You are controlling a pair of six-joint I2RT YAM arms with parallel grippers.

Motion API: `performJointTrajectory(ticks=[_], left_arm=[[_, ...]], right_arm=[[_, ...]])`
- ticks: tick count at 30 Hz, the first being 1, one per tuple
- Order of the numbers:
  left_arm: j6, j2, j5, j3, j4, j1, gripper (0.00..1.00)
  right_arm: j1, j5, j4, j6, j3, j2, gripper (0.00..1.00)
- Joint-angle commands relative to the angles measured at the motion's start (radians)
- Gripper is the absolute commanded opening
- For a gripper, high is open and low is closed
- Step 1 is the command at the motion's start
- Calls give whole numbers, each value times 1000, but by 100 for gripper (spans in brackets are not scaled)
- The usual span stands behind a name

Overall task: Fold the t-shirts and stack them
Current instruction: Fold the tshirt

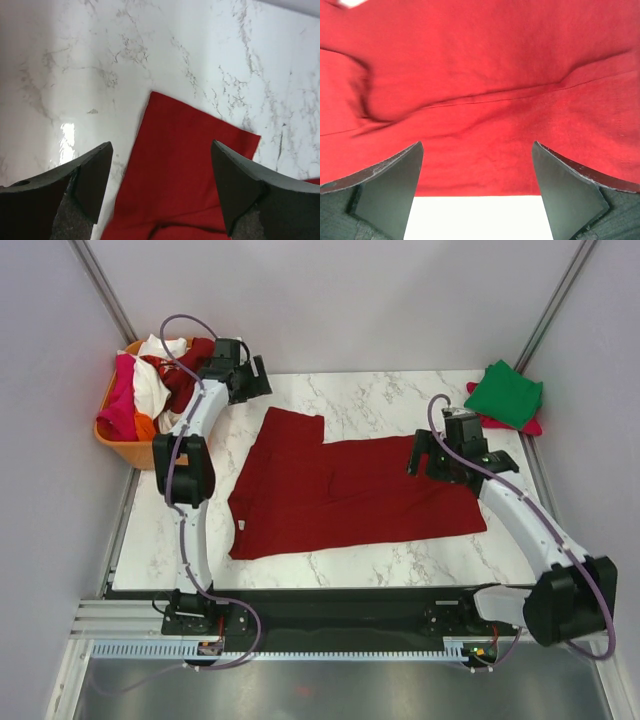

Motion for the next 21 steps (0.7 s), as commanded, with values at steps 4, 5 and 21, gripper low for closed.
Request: performJointTrajectory(ticks=[4, 5, 21], left_arm=[[96, 220, 242, 190, -34, 24, 87], [91, 249, 246, 194, -34, 27, 87], [-10, 353, 375, 177, -35, 33, 59]], right_arm=[[-3, -30, -86, 2, 35, -205, 98], [-4, -33, -95, 3, 42, -215, 98], [-3, 11, -121, 9, 56, -169, 98]])
